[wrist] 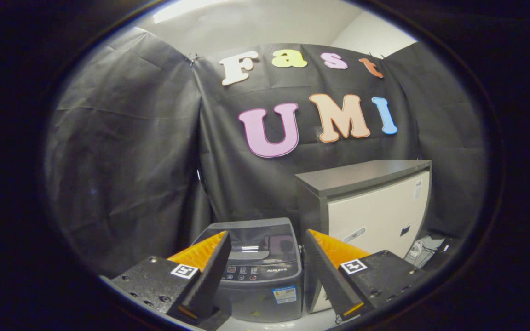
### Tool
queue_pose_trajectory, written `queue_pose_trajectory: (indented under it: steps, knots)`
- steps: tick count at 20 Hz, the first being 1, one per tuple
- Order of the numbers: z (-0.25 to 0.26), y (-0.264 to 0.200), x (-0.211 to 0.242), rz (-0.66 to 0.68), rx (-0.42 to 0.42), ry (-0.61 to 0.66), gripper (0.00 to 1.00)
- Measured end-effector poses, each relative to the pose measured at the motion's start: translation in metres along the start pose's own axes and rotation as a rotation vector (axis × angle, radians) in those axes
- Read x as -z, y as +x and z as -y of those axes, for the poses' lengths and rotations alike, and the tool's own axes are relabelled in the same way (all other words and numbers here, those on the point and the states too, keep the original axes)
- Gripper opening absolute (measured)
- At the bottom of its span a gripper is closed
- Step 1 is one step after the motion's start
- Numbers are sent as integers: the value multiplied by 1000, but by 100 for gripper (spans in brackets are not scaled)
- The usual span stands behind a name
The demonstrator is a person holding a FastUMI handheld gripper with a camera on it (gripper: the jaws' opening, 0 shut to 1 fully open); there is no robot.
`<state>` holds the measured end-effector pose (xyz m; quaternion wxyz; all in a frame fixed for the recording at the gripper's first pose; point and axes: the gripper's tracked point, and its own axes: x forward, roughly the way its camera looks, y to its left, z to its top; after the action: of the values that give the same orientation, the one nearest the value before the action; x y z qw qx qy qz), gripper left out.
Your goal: Put the clothes into the washing machine and then close the washing machine lid.
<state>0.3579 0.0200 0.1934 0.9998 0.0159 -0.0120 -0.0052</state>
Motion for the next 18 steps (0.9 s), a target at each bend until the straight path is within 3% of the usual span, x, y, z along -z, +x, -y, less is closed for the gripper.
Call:
queue_pose_trajectory:
  steps: [4,11,18]
  knots:
    - [34,-25,8,33,65,-47,97]
    - [43,-38,37,51,40,-125,97]
    - [42,-44,20,132,-14,-72,97]
